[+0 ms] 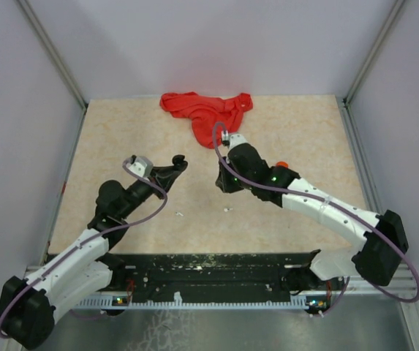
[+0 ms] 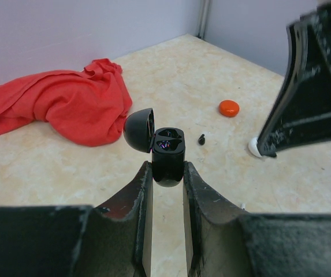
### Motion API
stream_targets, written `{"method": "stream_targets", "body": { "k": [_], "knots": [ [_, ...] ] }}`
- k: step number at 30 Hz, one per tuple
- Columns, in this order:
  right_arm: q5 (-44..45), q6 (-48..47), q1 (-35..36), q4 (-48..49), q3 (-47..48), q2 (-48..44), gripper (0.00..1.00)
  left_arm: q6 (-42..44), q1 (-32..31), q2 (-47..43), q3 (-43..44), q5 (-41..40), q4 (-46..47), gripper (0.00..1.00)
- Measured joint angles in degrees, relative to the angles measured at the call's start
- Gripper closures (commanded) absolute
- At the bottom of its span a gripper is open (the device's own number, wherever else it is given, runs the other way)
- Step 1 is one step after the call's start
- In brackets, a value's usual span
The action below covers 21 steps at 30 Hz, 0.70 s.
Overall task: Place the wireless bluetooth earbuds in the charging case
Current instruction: Pick up the earbud from the center of the board, then place the earbud in the charging case.
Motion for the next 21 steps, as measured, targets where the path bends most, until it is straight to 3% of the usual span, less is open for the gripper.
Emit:
{"method": "stream_targets", "body": {
  "k": [21],
  "knots": [
    [-17.5,-4.6,-0.3,32.7,0.9,-7.8,0.90,-2.8,0.9,-2.5,-8.0,15.3,22.0,0.99]
  ]
}}
